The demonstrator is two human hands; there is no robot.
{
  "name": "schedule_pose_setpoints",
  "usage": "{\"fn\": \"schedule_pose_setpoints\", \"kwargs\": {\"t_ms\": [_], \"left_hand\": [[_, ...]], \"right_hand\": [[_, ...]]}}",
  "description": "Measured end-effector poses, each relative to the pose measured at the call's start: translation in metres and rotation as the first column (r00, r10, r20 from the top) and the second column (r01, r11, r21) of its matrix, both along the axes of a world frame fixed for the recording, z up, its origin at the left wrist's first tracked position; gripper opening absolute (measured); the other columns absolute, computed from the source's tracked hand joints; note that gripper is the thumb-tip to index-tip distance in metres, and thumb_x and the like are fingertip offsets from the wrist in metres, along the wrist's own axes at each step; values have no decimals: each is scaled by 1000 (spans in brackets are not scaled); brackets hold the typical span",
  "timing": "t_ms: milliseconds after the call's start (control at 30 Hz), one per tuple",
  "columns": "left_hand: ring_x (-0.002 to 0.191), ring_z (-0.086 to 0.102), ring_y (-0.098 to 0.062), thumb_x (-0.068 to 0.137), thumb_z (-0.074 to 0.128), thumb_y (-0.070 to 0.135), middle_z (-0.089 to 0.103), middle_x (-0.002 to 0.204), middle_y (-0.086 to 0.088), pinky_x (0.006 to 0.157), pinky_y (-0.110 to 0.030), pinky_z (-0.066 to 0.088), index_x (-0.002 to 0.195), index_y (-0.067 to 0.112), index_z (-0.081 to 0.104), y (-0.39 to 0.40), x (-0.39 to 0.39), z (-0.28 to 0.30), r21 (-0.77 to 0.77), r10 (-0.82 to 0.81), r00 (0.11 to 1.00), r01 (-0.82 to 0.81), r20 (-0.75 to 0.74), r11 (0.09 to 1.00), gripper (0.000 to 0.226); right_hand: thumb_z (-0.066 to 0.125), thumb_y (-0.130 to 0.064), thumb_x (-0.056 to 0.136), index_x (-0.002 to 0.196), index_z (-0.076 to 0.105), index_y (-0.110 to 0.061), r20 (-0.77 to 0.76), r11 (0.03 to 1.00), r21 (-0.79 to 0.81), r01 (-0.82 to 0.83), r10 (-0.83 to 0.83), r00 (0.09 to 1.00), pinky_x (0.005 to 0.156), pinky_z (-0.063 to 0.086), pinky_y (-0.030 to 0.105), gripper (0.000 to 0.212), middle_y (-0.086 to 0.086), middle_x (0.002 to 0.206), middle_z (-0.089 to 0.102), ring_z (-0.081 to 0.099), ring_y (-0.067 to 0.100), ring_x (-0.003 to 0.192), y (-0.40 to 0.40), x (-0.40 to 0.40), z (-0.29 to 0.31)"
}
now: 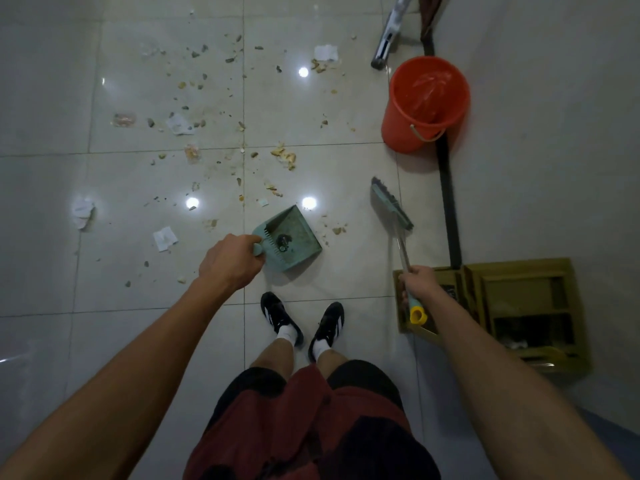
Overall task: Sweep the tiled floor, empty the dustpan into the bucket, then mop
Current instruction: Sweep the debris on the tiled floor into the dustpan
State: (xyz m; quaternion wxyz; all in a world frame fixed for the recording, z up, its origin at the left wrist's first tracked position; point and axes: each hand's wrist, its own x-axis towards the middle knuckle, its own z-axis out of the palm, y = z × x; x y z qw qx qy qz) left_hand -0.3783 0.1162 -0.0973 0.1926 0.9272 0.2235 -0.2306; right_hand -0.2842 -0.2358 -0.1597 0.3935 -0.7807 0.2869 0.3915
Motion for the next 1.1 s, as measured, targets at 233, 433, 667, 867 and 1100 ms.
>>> {"fn": "schedule_pose_setpoints", "kwargs": {"t_ms": [233,433,667,867,1100], "left_hand": [[65,60,-12,100,58,34,63,76,7,56,-28,51,114,25,73,-15,0,-1,-19,-14,1000,14,20,1000,23],[64,60,-13,98,58,33,63,75,7,56,-29,53,109,27,74,-1,-7,-3,-19,-2,1000,2,10,1000,21],[64,61,-15,99,57,35,63,75,6,58,-31,56,110,26,74,46,-34,-6,-21,30,1000,-30,10,999,22],[67,63,-19,99,57,38,67,81,1,56,-29,52,111,24,74,118,-69,-10,-33,56,998,-56,9,998,25],[74,66,-25,97,54,39,71,92,-5,64,-35,58,120,28,70,211,-107,-18,-24,29,999,-30,-21,999,31]], "right_hand": [[52,-4,97,121,56,3,-162,998,-23,53,-56,985,40,49,26,25,19,80,58,56,25,55,-23,-12,-27],[47,-3,94,127,56,7,-186,922,-300,-243,193,963,77,55,39,36,25,119,64,66,39,102,18,-35,-26],[52,-10,95,130,50,8,-237,814,-265,-517,464,853,98,51,37,40,24,133,57,58,36,120,109,-52,-10],[53,-9,92,126,53,8,-238,793,-196,-576,532,813,98,50,34,37,21,130,57,57,34,120,206,-64,-10],[57,-4,85,101,49,1,-185,858,-119,-500,476,860,87,57,43,19,22,114,57,61,37,107,334,-97,-16]]}}
